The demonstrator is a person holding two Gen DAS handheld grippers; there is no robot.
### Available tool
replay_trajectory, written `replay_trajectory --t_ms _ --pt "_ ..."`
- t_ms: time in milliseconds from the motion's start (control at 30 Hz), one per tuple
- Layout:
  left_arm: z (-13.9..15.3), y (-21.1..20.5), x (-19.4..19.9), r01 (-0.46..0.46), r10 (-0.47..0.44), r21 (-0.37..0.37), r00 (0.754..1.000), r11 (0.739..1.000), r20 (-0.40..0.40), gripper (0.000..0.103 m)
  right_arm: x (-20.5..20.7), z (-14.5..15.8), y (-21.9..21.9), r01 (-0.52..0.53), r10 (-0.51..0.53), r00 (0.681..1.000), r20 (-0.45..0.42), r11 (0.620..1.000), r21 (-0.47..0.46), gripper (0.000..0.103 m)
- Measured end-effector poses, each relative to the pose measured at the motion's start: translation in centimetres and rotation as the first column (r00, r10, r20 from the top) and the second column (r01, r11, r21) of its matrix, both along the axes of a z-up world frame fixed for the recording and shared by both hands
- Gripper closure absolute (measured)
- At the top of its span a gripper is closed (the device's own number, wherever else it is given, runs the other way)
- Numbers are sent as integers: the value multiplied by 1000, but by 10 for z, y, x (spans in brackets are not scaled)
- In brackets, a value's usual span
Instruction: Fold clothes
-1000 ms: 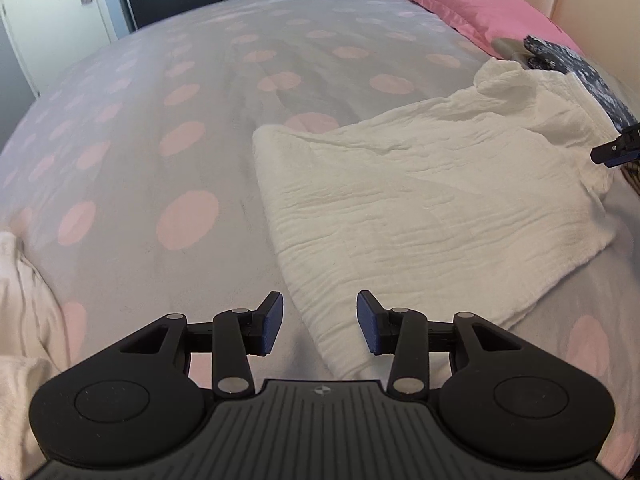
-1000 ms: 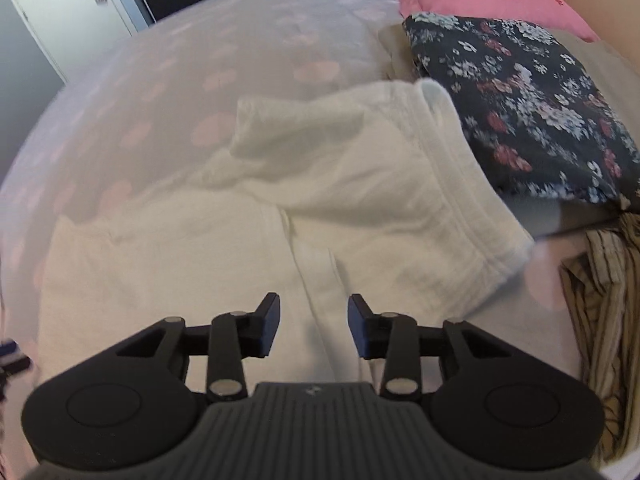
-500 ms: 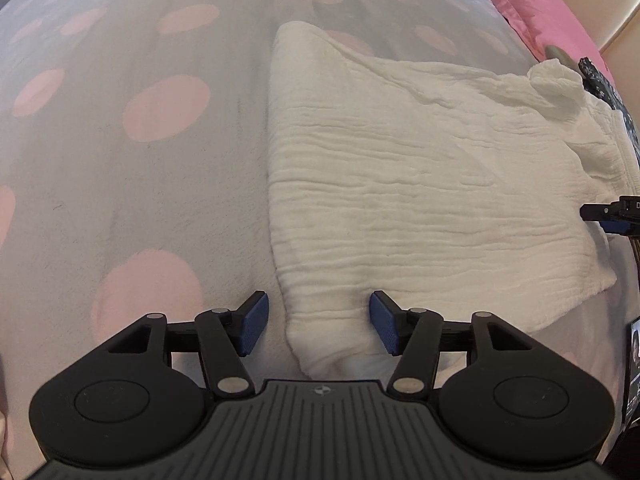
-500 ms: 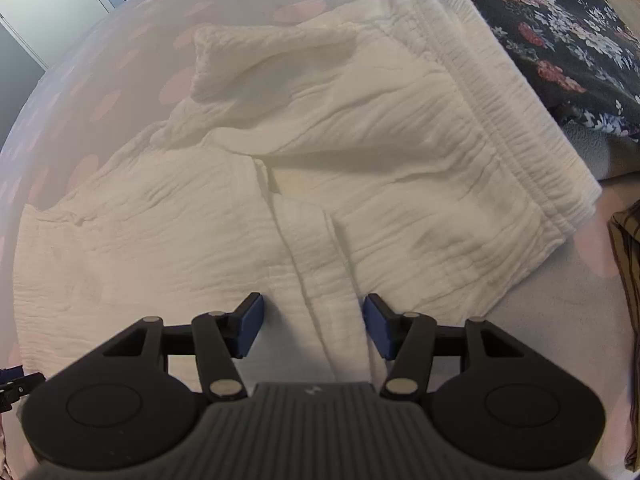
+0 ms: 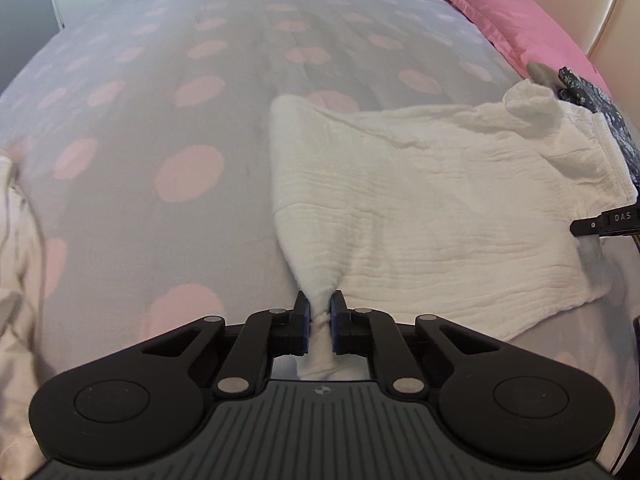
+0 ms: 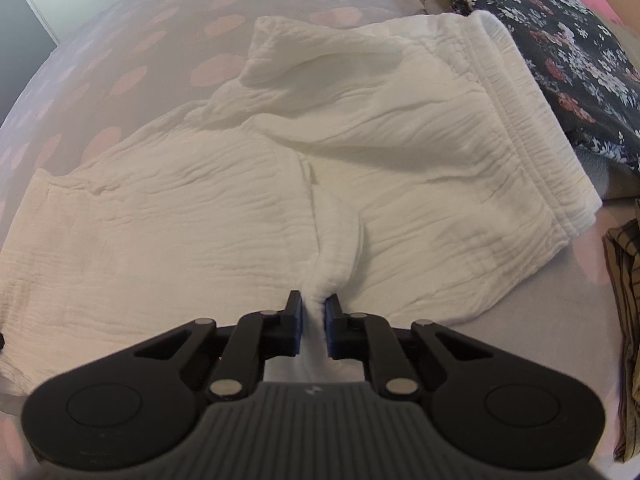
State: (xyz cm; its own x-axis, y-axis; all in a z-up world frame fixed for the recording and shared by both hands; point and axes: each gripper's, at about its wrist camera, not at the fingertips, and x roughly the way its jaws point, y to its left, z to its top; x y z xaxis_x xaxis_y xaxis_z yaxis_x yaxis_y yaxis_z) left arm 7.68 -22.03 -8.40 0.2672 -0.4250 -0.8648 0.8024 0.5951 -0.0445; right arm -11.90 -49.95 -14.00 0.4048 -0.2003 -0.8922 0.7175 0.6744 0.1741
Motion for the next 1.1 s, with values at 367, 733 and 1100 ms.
replay_trajectory --t_ms 367,733,1100 --pt "27 105 4 -154 149 99 987 983 57 96 10 18 85 -171 168 985 45 982 82 91" --pt "15 131 14 -186 182 150 982 971 41 88 18 20 90 -137 132 990 55 987 89 65" --pt "10 85 40 -233 225 117 971 966 76 81 40 27 23 -34 34 995 94 999 5 85"
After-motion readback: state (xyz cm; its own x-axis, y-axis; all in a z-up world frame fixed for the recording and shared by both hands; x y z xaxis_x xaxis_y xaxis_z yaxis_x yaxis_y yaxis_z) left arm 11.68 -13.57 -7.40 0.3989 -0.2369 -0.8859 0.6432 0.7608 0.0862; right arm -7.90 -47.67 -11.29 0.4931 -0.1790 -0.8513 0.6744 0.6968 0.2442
